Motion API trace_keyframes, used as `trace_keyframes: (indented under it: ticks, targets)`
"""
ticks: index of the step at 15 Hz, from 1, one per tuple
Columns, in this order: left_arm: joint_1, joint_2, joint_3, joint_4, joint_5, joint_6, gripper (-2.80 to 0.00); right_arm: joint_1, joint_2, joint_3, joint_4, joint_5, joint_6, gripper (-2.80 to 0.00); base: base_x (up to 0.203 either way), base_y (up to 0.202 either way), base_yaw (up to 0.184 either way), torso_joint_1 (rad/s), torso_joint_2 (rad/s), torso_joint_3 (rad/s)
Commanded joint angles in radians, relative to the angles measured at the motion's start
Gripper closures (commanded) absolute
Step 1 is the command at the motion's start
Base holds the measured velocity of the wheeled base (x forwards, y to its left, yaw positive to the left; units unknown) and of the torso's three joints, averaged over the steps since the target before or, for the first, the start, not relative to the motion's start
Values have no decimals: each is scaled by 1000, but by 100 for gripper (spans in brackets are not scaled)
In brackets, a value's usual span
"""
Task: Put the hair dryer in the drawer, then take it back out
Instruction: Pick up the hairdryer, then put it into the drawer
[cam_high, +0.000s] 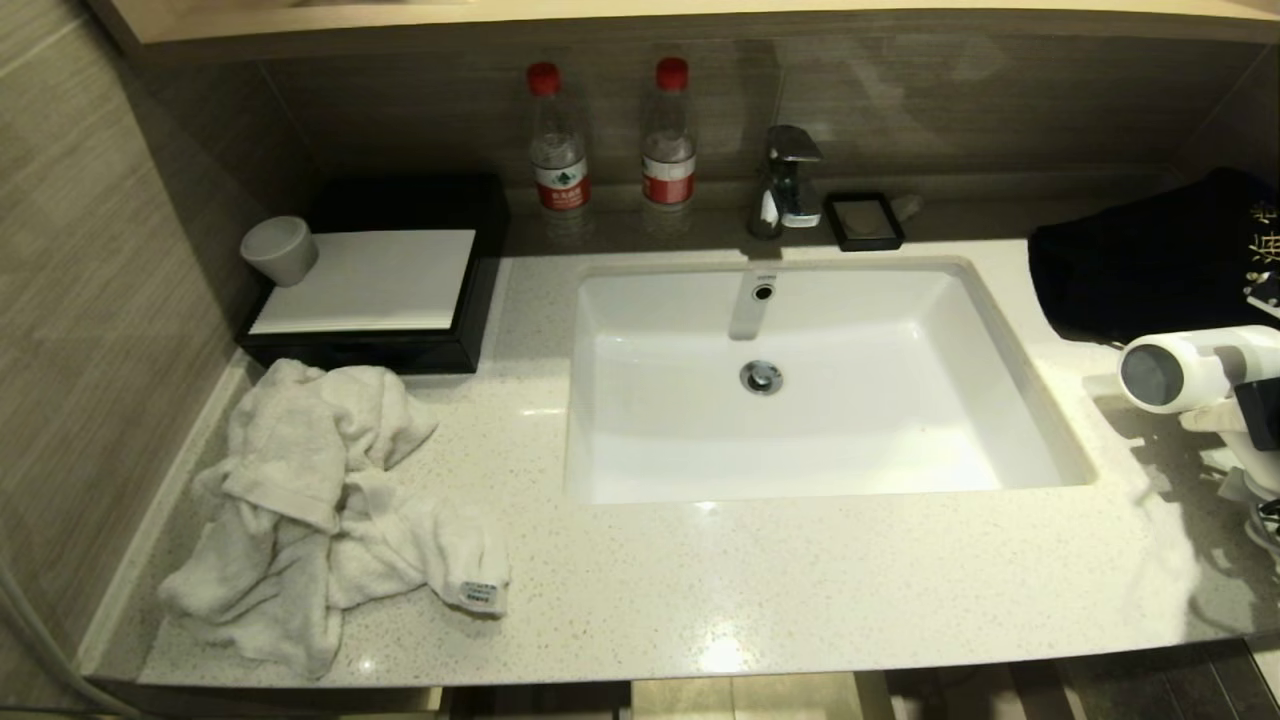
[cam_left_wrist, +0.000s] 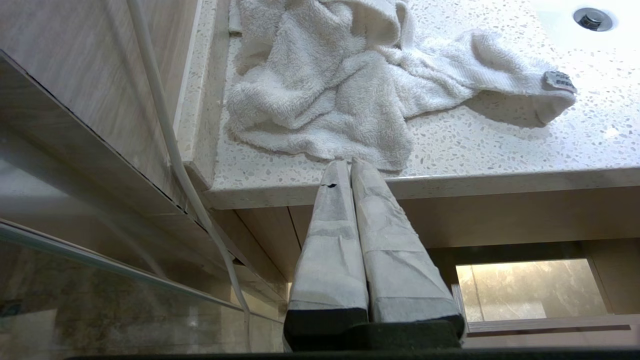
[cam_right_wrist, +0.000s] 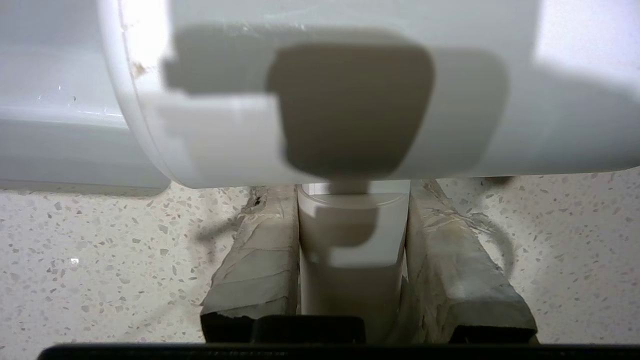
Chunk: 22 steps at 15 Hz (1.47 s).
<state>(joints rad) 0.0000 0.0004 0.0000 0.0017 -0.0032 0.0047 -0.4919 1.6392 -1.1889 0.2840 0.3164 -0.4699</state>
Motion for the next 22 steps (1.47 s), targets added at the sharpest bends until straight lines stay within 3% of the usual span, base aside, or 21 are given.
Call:
trace_keyframes:
  ticks: [1,10,22]
  targets:
    - [0,1,2,0,0,0,0,16,-91,7,-1,2,-4,0,0,0,0,0,0,0]
    - [0,0,2,0,0,0,0,76,-276,147,-6,-48,-1,0,0,0,0,-42,67,14]
    - [0,1,2,0,0,0,0,85,-410,281,-26,-63,17,0,0,0,0,-424,409,2]
